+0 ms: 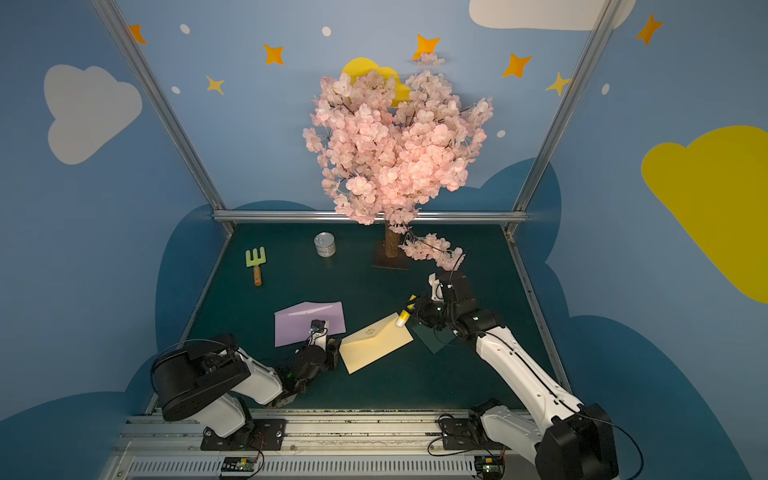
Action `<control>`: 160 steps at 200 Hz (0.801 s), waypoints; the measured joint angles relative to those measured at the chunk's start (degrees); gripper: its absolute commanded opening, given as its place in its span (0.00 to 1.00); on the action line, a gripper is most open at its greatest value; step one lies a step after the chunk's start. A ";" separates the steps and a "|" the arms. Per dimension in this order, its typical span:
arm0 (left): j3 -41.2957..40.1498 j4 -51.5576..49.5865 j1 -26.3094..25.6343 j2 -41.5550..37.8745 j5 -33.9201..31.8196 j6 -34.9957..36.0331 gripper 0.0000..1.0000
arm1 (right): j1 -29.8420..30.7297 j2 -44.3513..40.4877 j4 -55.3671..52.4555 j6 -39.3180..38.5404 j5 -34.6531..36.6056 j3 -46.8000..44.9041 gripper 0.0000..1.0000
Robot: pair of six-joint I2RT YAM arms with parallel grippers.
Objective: Seal the envelope with a glue stick
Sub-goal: Place the lid at the center of the board.
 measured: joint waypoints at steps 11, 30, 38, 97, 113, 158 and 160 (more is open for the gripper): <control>-0.02 -0.31 -0.59 -0.37 0.07 -0.55 0.53 | -0.26 -0.31 -0.15 -0.09 0.00 -0.28 0.00; -0.39 -2.27 -1.49 -2.51 0.98 -1.62 0.59 | -0.61 -0.63 -0.44 -0.20 -0.02 -0.68 0.00; -0.59 -3.78 -1.77 -3.93 1.44 -2.10 0.62 | -0.68 -0.63 -0.59 -0.22 -0.02 -0.72 0.00; -0.48 -31.67 -2.47 -26.23 2.58 -5.07 0.81 | -1.01 -1.84 -0.90 -0.68 -0.15 -1.29 0.00; -0.28 -38.99 -2.43 -35.36 1.60 -5.27 0.85 | -1.05 -2.40 -1.03 -1.22 -0.15 -1.33 0.00; 2.95 -55.84 0.81 -55.93 1.86 -4.98 0.88 | -1.51 -2.97 -1.20 -1.95 -0.13 -1.33 0.00; 3.21 -56.59 1.05 -56.48 1.92 -4.92 0.88 | -1.53 -2.97 -1.20 -1.99 -0.13 -1.33 0.00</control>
